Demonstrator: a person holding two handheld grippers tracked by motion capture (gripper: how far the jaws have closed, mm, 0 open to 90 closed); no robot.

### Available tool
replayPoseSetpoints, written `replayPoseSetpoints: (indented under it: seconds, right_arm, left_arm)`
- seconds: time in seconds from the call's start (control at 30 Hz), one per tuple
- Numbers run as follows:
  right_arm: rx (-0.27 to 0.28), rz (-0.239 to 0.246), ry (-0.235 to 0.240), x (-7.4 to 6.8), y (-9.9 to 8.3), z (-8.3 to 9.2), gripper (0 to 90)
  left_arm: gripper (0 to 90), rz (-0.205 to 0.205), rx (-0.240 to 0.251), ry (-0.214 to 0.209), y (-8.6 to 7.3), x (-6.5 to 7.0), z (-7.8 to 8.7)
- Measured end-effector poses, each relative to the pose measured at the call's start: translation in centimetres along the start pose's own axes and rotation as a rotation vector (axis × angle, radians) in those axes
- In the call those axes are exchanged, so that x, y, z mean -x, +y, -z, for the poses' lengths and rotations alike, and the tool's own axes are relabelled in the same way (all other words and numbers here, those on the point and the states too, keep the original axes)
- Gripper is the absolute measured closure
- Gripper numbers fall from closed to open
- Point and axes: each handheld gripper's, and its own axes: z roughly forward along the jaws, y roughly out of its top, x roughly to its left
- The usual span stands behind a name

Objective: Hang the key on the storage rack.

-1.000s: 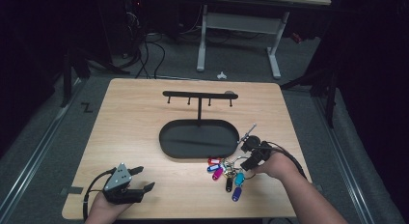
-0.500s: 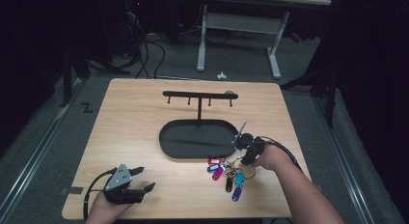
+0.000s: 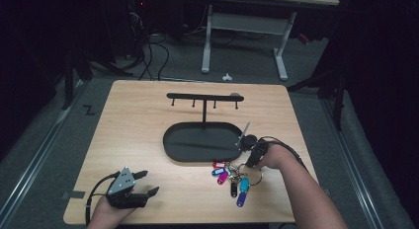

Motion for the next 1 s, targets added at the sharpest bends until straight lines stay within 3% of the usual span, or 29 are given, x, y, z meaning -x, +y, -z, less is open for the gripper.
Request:
replayPoseSetpoints:
  seconds: [0.13,0.17,0.27,0.33,0.47,0.77,1.0]
  right_arm:
    - [-0.007,0.004,0.005,-0.3,0.0,0.0,79.7]
    - [-0.018,0.000,0.005,-0.7,-0.1,0.0,84.9]
    - [-0.020,-0.001,-0.007,-1.1,-0.3,0.0,86.2]
    - [-0.029,-0.041,-0.005,-1.9,-0.7,0.1,86.4]
    - [-0.063,-0.023,-0.017,-2.8,-1.4,0.1,86.1]
    - [-0.070,-0.052,0.021,-2.4,-1.5,0.1,85.8]
    - [-0.063,-0.042,0.006,-2.7,-1.5,0.1,86.8]
  left_arm:
    - [28.8,0.000,0.000,-0.001,0.0,0.0,0.0]
    - [28.7,0.001,0.002,-0.001,0.0,0.0,0.0]
    - [28.8,0.001,-0.001,-0.002,0.0,0.0,0.1]
    - [28.8,0.003,0.001,-0.003,0.0,0.0,0.1]
    - [28.8,0.001,0.002,-0.003,0.0,0.1,0.0]
    - [28.8,-0.010,-0.009,-0.009,0.0,0.3,-0.2]
    - [28.9,-0.003,-0.006,-0.010,0.0,0.3,-0.1]
